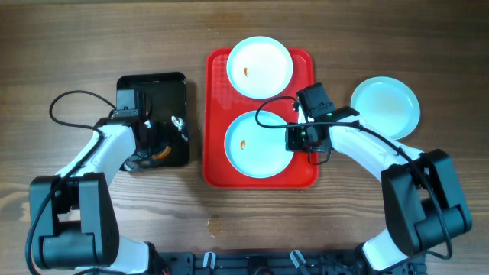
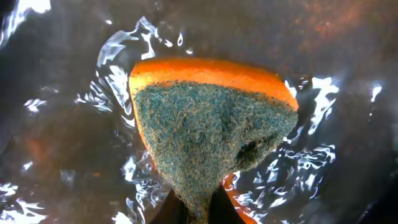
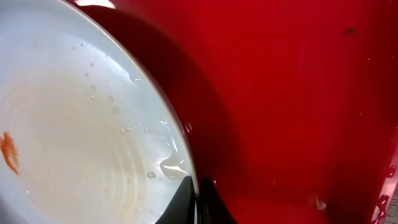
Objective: Clean dirty plates on tray and stack at the side
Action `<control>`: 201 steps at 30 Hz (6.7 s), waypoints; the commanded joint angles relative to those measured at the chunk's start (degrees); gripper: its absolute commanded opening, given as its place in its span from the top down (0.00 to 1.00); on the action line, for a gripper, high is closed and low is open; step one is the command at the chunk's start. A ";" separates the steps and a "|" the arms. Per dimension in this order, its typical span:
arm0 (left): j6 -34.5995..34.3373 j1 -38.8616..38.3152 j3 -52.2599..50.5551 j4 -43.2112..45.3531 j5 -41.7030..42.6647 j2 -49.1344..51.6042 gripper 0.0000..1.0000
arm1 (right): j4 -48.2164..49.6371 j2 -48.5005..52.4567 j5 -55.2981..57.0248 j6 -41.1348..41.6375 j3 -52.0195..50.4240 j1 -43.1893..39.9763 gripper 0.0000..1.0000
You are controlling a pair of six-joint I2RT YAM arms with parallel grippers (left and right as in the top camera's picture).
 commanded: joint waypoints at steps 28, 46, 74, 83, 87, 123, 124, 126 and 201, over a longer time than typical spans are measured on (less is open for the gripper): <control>-10.67 -34.10 13.88 3.39 13.53 8.00 0.96 | -0.37 -0.50 2.97 -0.61 -0.17 0.02 0.96; -6.43 -35.78 13.90 -4.72 -11.93 14.64 0.96 | -0.48 -0.48 2.40 2.64 -0.20 0.02 0.96; -18.47 -30.36 24.72 -24.63 -23.74 2.43 0.96 | 0.37 -0.50 5.33 -2.21 -0.17 0.02 0.96; -7.10 -14.05 20.44 -19.43 -10.58 1.84 0.96 | -0.72 -4.33 8.24 -5.22 1.16 0.04 0.96; -4.35 -8.94 15.72 -15.08 -5.11 1.84 0.96 | -2.49 -11.04 15.19 -6.95 1.92 1.27 0.96; -2.99 -5.07 10.05 -10.78 -2.25 1.84 0.91 | -0.09 -24.70 76.54 -19.15 1.88 30.42 0.96; -2.99 -5.07 10.05 -10.78 -2.25 1.84 0.91 | -0.04 -24.70 76.54 -19.15 1.90 30.45 0.96; -2.99 -5.07 10.05 -10.78 -2.25 1.84 0.91 | -0.04 -24.70 76.54 -19.17 1.90 30.47 0.96; -1.46 -5.07 10.14 -12.83 4.83 -6.10 0.65 | 13.88 -6.34 8.28 -16.35 8.81 -3.98 0.50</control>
